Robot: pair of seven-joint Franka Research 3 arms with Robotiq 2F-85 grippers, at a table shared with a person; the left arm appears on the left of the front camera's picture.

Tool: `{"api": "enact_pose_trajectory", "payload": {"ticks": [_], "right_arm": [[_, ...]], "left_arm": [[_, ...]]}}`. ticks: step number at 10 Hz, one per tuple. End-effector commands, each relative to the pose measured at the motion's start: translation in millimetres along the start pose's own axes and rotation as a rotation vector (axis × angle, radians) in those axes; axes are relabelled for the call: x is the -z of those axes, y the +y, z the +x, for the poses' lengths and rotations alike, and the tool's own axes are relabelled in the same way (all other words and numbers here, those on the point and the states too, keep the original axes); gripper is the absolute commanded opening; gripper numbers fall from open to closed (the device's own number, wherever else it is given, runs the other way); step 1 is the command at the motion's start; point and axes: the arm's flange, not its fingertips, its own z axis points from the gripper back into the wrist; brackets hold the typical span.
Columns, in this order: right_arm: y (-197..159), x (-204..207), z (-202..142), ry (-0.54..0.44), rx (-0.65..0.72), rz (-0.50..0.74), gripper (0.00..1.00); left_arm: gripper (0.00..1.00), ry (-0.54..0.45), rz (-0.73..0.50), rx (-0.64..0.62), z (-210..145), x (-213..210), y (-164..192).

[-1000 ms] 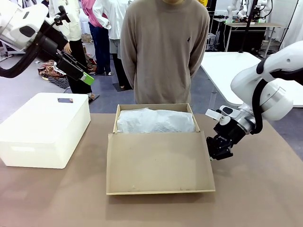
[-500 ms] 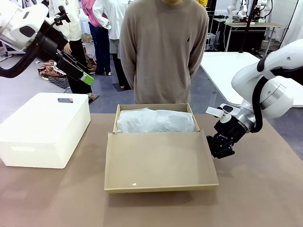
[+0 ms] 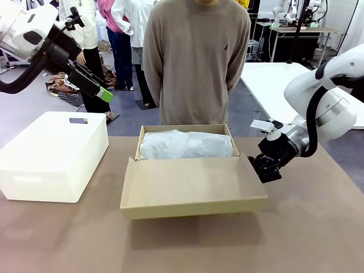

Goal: Pack the shoes into the box.
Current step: Close the Shoes Box.

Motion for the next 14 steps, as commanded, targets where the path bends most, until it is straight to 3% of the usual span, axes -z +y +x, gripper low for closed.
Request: {"api": "enact_pose_trajectory", "payload": {"ticks": [1, 10, 14], "right_arm": [[6, -6, 13, -0.085, -0.028, -0.029, 0.0], [10, -32, 37, -0.266, 0.001, -0.261, 0.0], [1, -40, 53, -0.193, 0.02, -0.424, 0.0]], "left_arm": [[1.0, -0.017, -0.016, 0.001, 0, 0, 1], [1.0, -0.017, -0.016, 0.001, 0, 0, 1], [1.0, -0.017, -0.016, 0.001, 0, 0, 1]]}}
